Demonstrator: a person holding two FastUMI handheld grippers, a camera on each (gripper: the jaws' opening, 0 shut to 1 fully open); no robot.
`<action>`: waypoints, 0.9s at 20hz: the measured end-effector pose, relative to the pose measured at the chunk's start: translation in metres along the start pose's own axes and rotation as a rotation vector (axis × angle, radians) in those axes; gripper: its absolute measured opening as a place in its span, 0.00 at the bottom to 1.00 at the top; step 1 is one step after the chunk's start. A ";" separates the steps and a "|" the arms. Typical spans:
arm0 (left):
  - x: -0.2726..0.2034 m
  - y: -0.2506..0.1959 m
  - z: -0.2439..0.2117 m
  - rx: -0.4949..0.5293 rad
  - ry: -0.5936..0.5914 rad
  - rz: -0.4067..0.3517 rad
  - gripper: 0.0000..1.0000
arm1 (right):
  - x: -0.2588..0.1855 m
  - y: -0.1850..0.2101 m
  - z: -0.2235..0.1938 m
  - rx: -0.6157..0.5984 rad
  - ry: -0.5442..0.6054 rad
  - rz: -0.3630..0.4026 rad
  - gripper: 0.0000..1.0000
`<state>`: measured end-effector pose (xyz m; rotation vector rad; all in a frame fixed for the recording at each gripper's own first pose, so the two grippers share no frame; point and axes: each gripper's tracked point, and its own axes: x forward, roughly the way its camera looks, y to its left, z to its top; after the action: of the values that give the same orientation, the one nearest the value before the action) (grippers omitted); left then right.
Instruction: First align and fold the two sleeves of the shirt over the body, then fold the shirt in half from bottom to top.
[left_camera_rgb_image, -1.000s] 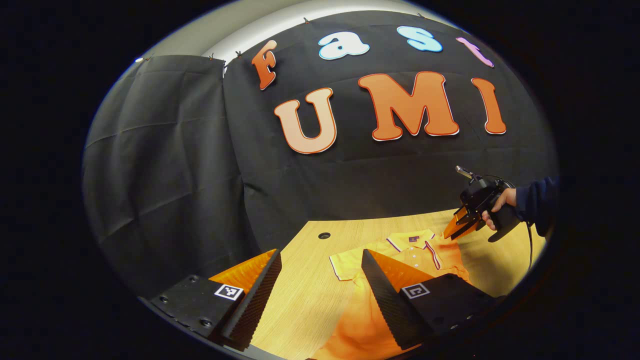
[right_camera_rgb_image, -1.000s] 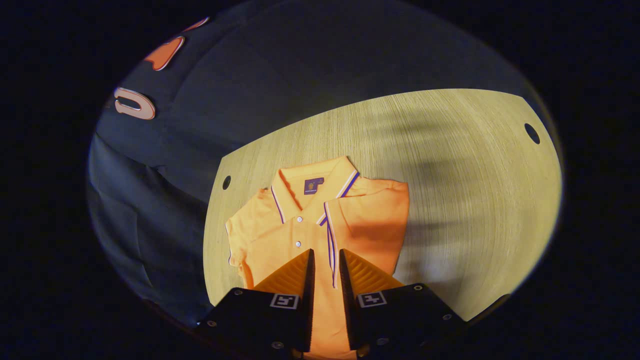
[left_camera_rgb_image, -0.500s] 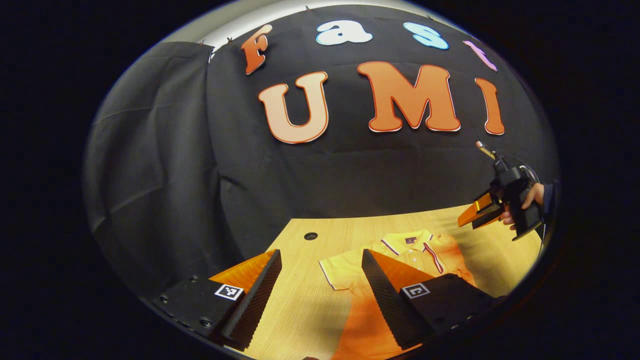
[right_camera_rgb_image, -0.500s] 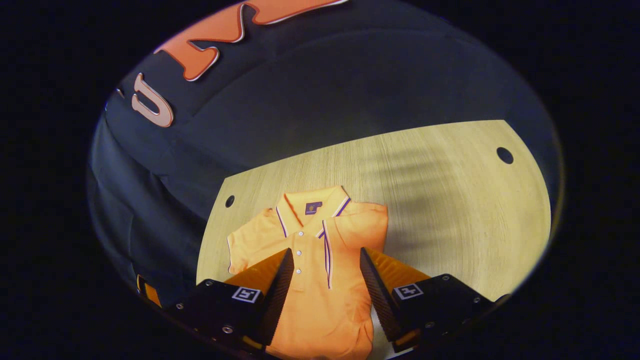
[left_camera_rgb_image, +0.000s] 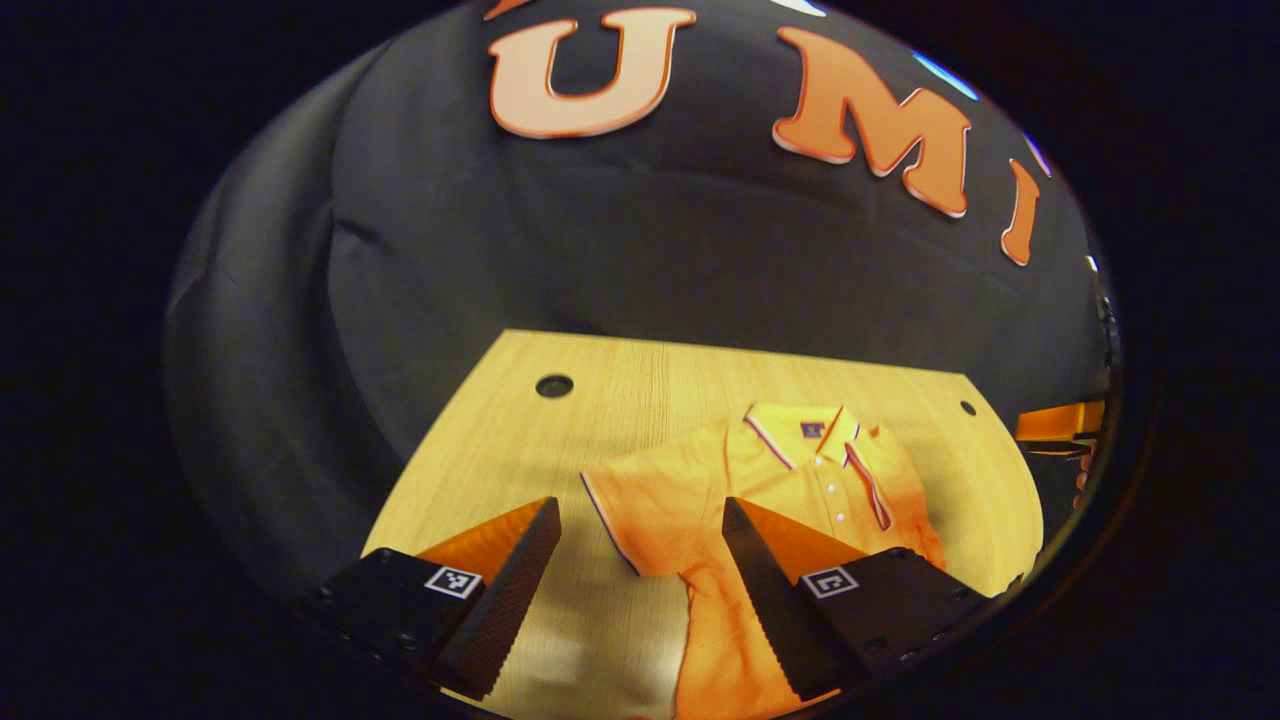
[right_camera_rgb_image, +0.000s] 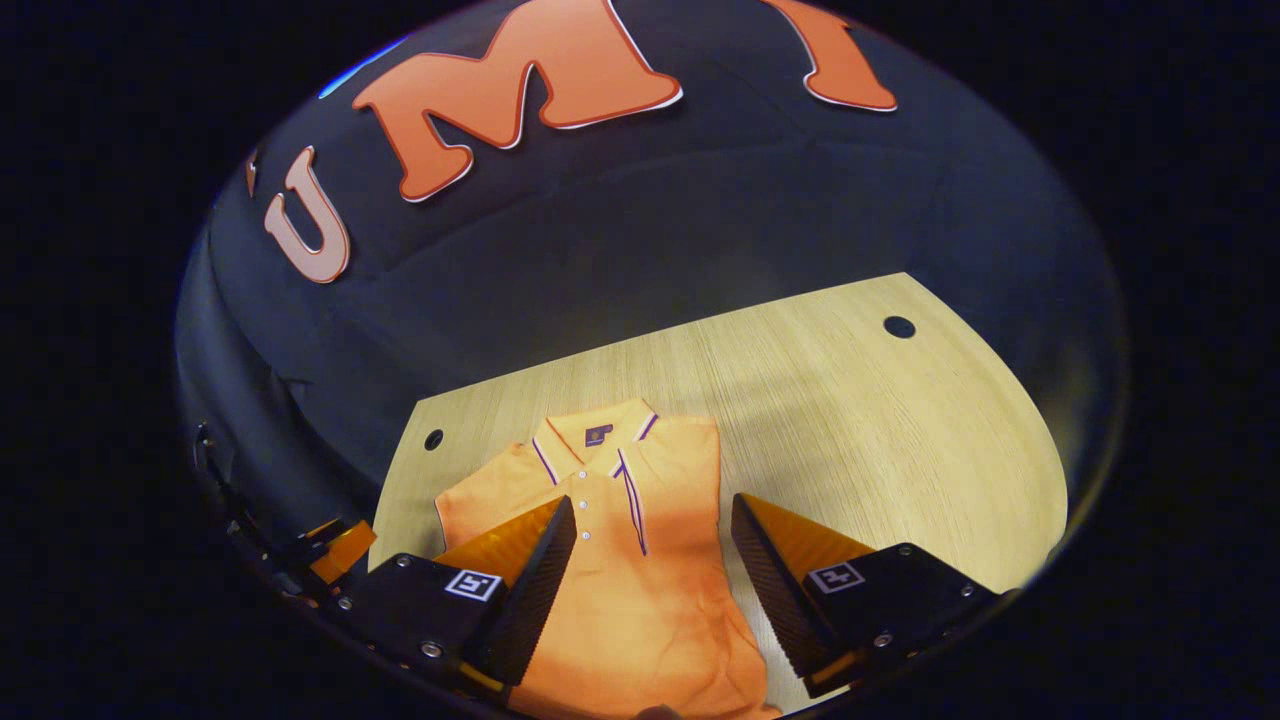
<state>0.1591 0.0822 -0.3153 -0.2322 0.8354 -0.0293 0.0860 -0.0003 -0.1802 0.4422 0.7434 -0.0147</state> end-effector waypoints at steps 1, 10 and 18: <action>0.016 0.004 -0.010 -0.011 0.057 -0.003 0.99 | -0.006 -0.001 -0.006 0.011 -0.015 -0.022 0.96; 0.114 0.008 -0.042 -0.076 0.409 0.008 0.96 | -0.077 -0.012 -0.045 0.029 -0.116 -0.154 0.95; 0.143 0.018 -0.057 -0.022 0.540 0.106 0.93 | -0.113 -0.048 -0.071 0.100 -0.117 -0.220 0.96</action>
<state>0.2120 0.0720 -0.4607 -0.2024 1.3856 0.0184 -0.0522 -0.0315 -0.1701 0.4495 0.6744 -0.2827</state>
